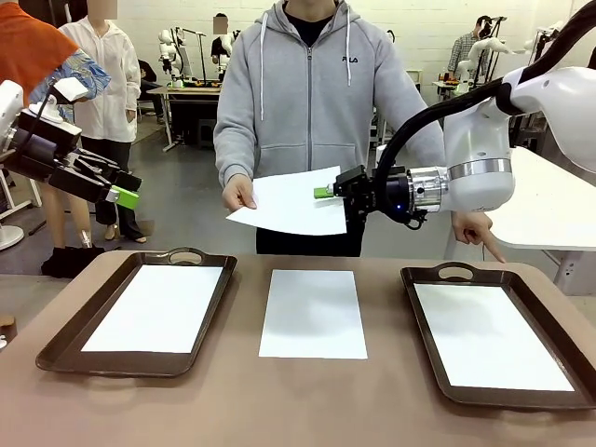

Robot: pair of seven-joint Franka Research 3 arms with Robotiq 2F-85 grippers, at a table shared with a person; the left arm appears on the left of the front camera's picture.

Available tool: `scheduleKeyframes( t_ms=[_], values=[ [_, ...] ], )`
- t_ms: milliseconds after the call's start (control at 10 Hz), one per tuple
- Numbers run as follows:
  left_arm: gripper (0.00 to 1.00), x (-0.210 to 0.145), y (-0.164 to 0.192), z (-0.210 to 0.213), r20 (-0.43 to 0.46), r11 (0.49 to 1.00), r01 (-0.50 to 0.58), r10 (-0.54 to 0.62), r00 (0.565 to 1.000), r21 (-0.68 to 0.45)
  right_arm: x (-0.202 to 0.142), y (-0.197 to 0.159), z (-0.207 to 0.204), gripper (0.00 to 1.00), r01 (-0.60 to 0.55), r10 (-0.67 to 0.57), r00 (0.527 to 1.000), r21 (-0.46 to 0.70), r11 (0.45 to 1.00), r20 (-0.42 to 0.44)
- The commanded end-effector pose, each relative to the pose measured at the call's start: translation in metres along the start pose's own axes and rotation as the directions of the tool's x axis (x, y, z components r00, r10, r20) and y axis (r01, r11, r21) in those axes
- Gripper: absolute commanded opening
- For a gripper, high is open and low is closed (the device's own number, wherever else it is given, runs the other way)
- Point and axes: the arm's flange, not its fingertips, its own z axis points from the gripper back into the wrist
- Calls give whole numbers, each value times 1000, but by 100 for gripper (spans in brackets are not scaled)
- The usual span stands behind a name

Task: Sort the A4 documents.
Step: Receive the A4 Paper.

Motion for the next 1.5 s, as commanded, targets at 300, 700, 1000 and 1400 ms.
scheduleKeyframes(
  t_ms=[300,700,1000,1400],
  values=[
    [100,-1,0,1,5,1000,6,-6,1000,-5,0,-4,0,0,13,-14,1000,60,998,23],
    [100,-1,0,1,5,1000,6,-6,1000,-5,-1,-5,-1,0,23,-24,1000,59,998,18],
    [100,-1,0,1,5,1000,6,-6,1000,-5,0,-2,1,0,12,-12,1000,26,1000,0],
    [100,-1,0,1,5,1000,6,-6,1000,-5,0,-2,1,0,12,-12,1000,26,1000,0]
  ],
)
